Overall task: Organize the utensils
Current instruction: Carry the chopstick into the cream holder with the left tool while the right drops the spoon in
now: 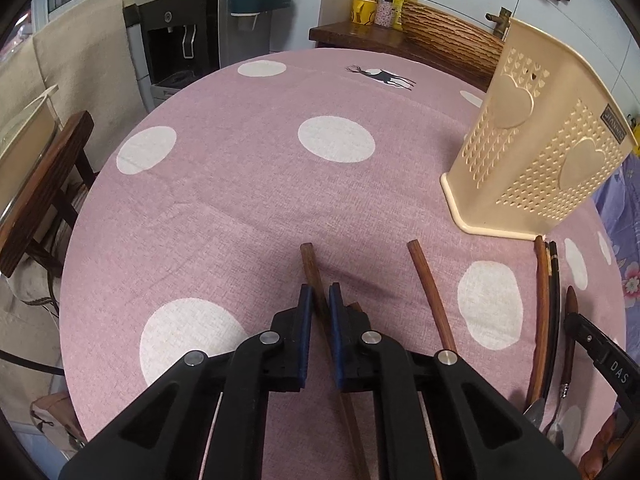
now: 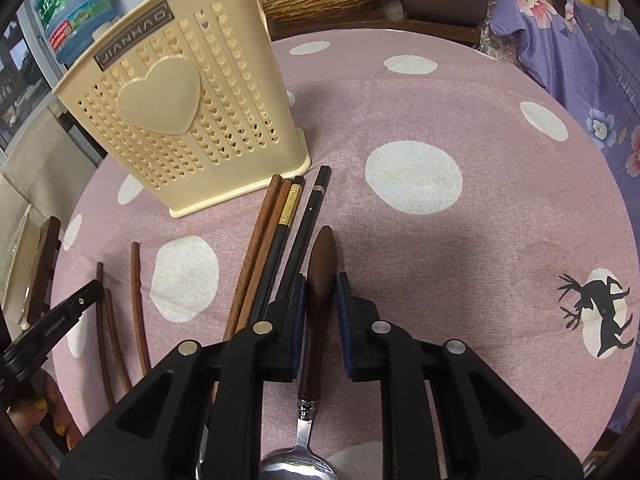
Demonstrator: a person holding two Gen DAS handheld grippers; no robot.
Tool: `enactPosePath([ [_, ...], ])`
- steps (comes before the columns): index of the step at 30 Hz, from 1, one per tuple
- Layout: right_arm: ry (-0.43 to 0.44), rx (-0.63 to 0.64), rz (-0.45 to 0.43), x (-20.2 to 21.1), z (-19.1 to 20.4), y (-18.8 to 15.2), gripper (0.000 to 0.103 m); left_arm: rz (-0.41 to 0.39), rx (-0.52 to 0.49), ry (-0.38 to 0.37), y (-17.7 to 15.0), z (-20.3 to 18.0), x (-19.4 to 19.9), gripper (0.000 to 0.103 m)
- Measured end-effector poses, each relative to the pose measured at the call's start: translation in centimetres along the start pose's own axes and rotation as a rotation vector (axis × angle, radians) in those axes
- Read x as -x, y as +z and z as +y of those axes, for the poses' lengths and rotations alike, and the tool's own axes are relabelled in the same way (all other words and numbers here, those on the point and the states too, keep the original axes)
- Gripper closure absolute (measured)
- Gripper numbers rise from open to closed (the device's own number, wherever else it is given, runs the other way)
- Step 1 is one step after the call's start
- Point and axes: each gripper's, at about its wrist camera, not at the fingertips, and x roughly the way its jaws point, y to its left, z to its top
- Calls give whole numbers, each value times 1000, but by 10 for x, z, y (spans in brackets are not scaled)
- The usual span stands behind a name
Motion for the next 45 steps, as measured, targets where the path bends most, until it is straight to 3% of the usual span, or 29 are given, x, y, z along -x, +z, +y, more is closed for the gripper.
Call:
enactPosePath([
  [8, 66, 40, -140, 48, 0, 4, 87, -137, -26, -42, 9, -7, 45, 95],
  [14, 60, 110, -304, 105, 5, 6, 87, -279, -27, -95, 21, -6, 98, 96],
  [19, 58, 140, -379, 134, 4, 10, 87, -394, -14, -109, 30, -3, 131, 96],
  [35, 65, 160, -409, 153, 6, 24, 88, -504, -18, -115, 42, -1, 159, 96],
  [45, 78, 187, -439, 166, 14, 45, 89, -564, -44, -139, 71, -16, 186, 96],
])
